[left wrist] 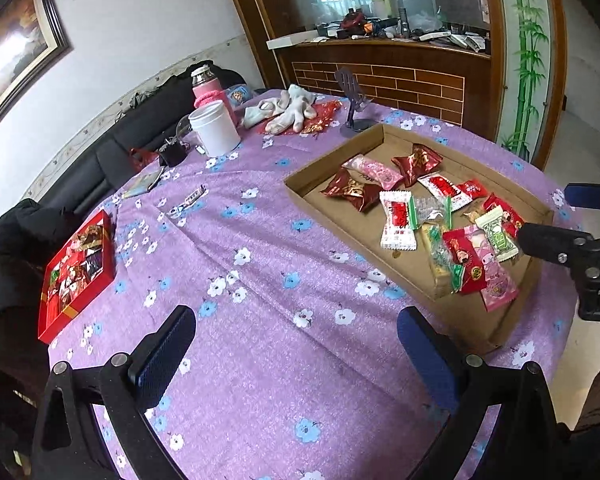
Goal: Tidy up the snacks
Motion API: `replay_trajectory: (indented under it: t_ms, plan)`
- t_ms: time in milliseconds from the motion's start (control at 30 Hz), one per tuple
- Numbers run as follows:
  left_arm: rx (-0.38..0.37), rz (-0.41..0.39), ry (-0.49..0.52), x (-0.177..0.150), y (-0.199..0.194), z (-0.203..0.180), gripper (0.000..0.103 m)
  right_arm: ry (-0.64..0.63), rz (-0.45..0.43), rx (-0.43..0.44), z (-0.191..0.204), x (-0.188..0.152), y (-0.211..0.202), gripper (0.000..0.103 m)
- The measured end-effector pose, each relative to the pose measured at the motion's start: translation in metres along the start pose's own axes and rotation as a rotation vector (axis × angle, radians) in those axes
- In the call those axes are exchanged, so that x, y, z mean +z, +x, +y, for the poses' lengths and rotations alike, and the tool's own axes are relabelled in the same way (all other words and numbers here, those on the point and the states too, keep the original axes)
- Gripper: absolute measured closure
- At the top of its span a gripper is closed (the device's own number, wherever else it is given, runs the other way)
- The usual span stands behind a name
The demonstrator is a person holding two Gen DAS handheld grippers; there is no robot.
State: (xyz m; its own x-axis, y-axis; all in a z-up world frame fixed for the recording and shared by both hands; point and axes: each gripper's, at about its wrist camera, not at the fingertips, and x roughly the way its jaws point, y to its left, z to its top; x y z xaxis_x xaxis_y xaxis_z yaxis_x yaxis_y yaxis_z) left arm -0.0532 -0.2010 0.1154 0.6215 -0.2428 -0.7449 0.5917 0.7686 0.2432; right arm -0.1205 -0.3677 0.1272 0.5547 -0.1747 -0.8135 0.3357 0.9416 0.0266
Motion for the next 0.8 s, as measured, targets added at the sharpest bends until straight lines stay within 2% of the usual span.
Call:
replay_trajectory:
  t_ms: [200,500,567,800]
  plan:
    - [-0.034,0.033,0.002,-0.002,0.005,-0.004,0.001,0.035,-0.002,-0.019,-0.007,-0.008,-0.005,0.014]
    - [-0.05,0.01,0.051,-0.003,-0.002,-0.019,0.001,0.059,-0.014,-0.019,-0.011,-0.017,-0.013,0.014]
    - [-0.051,0.003,0.062,-0.003,-0.004,-0.021,0.001,0.071,-0.017,-0.013,-0.013,-0.019,-0.014,0.009]
    - [-0.056,-0.008,0.075,-0.003,-0.008,-0.025,0.001,0.084,-0.038,0.012,-0.015,-0.021,-0.019,0.006]
